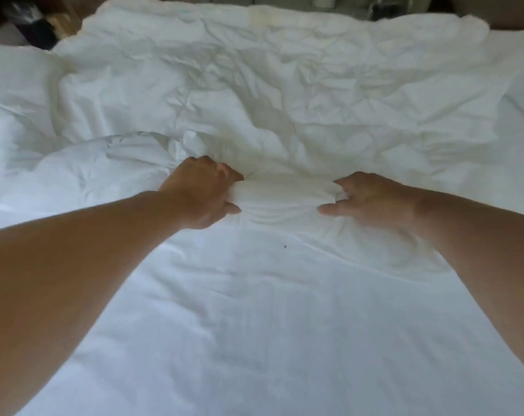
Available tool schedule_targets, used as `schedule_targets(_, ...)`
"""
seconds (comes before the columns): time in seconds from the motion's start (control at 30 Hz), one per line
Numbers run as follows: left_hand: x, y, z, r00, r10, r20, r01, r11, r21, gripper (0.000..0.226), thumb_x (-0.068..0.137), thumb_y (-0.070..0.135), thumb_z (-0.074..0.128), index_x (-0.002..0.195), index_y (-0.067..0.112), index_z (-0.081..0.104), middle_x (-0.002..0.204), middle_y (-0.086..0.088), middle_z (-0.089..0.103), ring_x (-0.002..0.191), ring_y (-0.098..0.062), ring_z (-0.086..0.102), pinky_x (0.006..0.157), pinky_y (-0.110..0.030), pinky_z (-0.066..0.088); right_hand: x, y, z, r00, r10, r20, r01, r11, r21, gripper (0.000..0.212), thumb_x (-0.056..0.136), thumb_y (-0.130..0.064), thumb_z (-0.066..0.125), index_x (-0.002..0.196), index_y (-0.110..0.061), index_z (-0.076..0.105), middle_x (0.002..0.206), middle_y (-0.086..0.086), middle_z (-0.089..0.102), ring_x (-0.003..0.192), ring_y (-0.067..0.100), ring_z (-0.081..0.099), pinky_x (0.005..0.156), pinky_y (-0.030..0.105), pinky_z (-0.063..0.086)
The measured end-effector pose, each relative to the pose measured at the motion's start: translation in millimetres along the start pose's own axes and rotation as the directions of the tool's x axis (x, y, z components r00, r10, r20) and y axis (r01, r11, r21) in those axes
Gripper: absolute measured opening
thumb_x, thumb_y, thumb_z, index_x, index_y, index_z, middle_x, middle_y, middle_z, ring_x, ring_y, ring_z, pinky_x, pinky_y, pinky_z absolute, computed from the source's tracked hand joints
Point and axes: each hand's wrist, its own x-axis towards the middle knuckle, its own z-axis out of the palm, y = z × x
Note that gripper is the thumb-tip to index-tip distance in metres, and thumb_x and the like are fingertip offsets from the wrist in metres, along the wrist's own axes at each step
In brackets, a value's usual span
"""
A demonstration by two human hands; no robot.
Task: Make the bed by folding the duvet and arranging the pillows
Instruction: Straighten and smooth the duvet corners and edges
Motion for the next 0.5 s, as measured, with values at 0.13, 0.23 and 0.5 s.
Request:
schedule_targets(0.13, 0, -42, -105, 0.947, 0.089, 0.309, 0.067, 0.885, -0.46, 0.023, 0.067, 0.035, 0.09, 0.087, 0.031, 0.078, 0.08, 0.012, 0.076, 0.084, -0.011, 0.073, 0.079, -0.028, 0.055, -22, -37, -81, 0.953, 0.065, 0.297, -0.101, 0.989, 0.109, 0.072, 0.057, -0.075, 0.079, 0.111, -0.026, 0.073, 0.104, -0.005, 0.077, 0.095, 0.018, 0.074, 0.092, 0.038, 0.056)
schedule_targets(0.23, 26, -45, -111, 0.985, -0.001, 0.175, 0.057, 0.948, -0.314, 0.039, 0.076, 0.045, 0.082, 0.11, 0.028, 0.072, 0.108, 0.002, 0.074, 0.104, -0.023, 0.067, 0.093, -0.037, 0.05, -10, -46, -99, 0.991, 0.12, 0.061, -0.114, 0.99, -0.087, 0.062, 0.072, -0.071, 0.073, 0.116, -0.027, 0.069, 0.112, -0.003, 0.072, 0.101, 0.019, 0.069, 0.095, 0.037, 0.052)
schedule_targets(0.5, 35, 4, 103, 0.972, -0.235, -0.004, 0.233, 0.964, -0.132, 0.056, 0.105, 0.046, 0.014, 0.159, 0.039, -0.001, 0.169, 0.0, 0.001, 0.155, -0.023, -0.006, 0.126, -0.046, -0.004, 24, 17, 88, 0.979, 0.03, -0.201, -0.049, 0.995, -0.09, 0.102, 0.074, -0.077, 0.057, 0.156, -0.029, 0.021, 0.16, 0.003, 0.032, 0.146, 0.021, 0.034, 0.117, 0.04, 0.033)
